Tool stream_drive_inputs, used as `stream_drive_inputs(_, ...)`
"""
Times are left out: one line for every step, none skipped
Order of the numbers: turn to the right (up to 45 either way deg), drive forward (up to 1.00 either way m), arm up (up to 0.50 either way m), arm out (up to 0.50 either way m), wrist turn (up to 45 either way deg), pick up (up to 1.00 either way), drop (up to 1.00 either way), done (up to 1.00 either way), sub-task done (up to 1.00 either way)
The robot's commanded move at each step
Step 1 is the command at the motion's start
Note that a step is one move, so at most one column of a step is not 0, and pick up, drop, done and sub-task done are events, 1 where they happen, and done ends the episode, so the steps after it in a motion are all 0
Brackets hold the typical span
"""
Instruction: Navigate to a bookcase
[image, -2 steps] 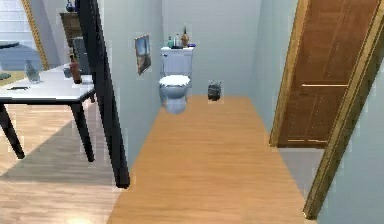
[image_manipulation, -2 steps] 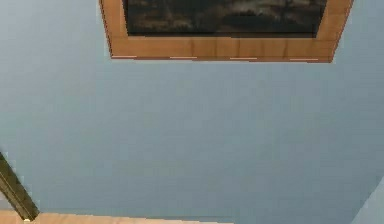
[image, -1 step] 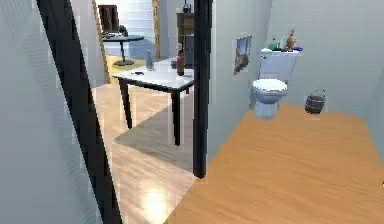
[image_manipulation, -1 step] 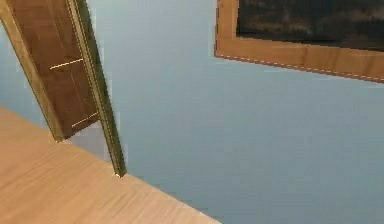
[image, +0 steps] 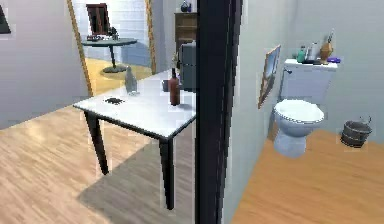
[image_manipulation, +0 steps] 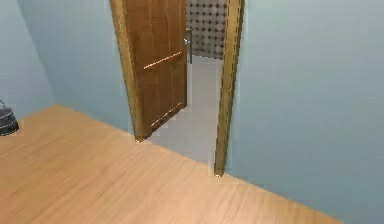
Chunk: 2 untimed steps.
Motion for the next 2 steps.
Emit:
stream_drive_inputs(-39.0, 0.0, 0.0, 0.0, 0.0, 0.0, 0.0, 0.0, 0.0)
stream_drive_inputs(0.0, 0.05, 0.0, 0.0, 0.0, 0.0, 0.0, 0.0, 0.0)
